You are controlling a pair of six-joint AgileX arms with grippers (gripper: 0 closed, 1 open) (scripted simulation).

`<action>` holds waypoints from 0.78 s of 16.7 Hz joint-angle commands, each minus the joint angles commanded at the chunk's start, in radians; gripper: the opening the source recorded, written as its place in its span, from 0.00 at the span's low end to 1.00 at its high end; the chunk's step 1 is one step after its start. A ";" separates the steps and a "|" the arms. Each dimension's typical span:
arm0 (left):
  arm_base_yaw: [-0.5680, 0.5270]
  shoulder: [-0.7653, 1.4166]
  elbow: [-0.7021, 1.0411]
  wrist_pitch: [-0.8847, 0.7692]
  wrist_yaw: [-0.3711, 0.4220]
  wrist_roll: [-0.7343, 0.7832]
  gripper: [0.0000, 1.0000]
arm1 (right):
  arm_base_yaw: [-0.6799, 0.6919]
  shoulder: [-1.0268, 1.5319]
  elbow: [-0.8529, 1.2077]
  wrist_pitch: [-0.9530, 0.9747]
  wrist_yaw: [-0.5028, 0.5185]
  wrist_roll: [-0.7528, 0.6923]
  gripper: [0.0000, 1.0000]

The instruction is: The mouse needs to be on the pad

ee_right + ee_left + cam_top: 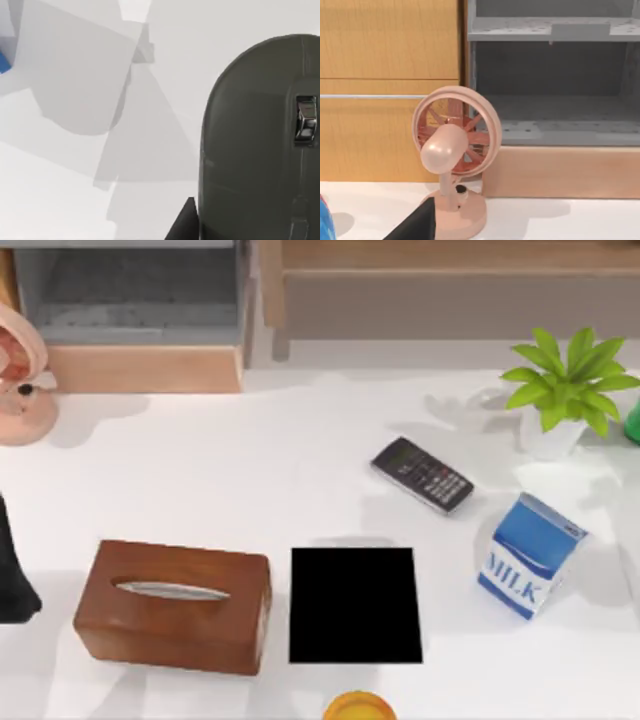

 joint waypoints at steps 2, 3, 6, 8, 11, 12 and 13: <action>0.000 0.000 0.000 0.000 0.000 0.000 1.00 | 0.033 0.013 0.063 -0.009 -0.039 0.075 0.00; 0.000 0.000 0.000 0.000 0.000 0.000 1.00 | 0.059 0.022 0.102 -0.013 -0.060 0.127 0.00; 0.000 0.000 0.000 0.000 0.000 0.000 1.00 | 0.197 0.060 0.231 -0.015 -0.116 0.346 0.00; 0.000 0.000 0.000 0.000 0.000 0.000 1.00 | 0.330 0.097 0.304 -0.010 -0.136 0.541 0.00; 0.000 0.000 0.000 0.000 0.000 0.000 1.00 | 0.541 0.168 0.363 0.002 -0.125 0.838 0.00; 0.000 0.000 0.000 0.000 0.000 0.000 1.00 | 0.609 0.194 0.368 0.007 -0.111 0.921 0.00; 0.000 0.000 0.000 0.000 0.000 0.000 1.00 | 0.672 0.220 0.367 0.011 -0.094 0.992 0.00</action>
